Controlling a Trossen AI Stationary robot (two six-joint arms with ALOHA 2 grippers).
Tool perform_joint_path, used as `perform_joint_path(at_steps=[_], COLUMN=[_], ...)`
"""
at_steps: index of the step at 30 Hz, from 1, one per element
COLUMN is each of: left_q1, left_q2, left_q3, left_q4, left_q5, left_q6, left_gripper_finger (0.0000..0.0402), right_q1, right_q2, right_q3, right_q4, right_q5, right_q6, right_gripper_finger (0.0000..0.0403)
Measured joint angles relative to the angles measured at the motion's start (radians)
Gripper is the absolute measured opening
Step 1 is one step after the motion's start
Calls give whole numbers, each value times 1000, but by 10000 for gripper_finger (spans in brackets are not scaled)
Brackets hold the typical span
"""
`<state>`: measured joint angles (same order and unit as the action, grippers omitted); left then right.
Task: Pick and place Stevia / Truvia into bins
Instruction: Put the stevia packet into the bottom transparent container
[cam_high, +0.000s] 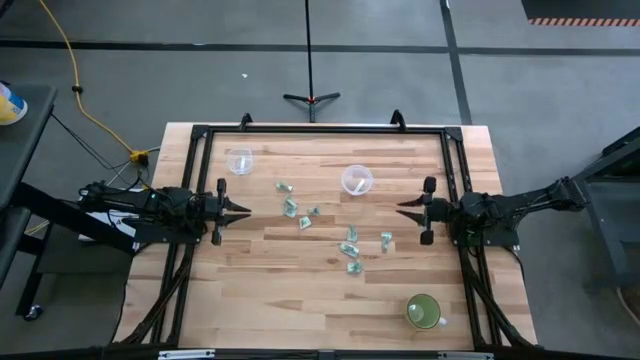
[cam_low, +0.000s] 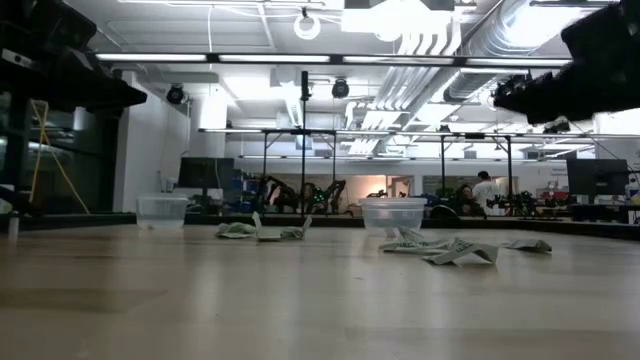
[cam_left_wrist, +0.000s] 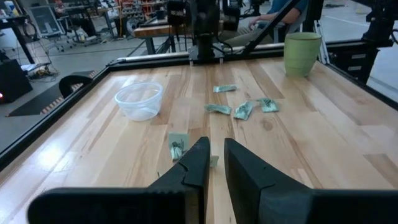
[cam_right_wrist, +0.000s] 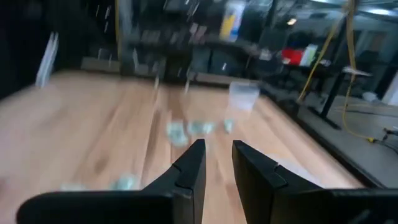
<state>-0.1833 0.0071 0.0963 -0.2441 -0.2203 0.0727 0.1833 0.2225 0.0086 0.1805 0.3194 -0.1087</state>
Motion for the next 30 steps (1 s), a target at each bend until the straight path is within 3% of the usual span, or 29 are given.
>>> perform_joint_path(at_steps=[7,11,17,22,26,30], left_q1=[0,0,0,0,0,0], left_q2=[0,0,0,0,0,0], left_q3=[0,0,0,0,0,0], left_q4=[2,3,26,87,124,127], left_q5=[0,0,-1,-3,-3,-3], left_q6=[0,-2,-34,-100,-130,-130], left_gripper_finger=[83,83,83,83,83,83], right_q1=[-1,-44,-151,-186,-191,-189], right_q2=[0,10,154,333,446,548], right_q3=[0,5,110,243,342,401], right_q4=[187,198,190,-3,-171,-281], right_q5=[196,205,3,-75,-79,-176], right_q6=[165,132,99,37,108,198], right_gripper_finger=[72,85,153,210,229,231])
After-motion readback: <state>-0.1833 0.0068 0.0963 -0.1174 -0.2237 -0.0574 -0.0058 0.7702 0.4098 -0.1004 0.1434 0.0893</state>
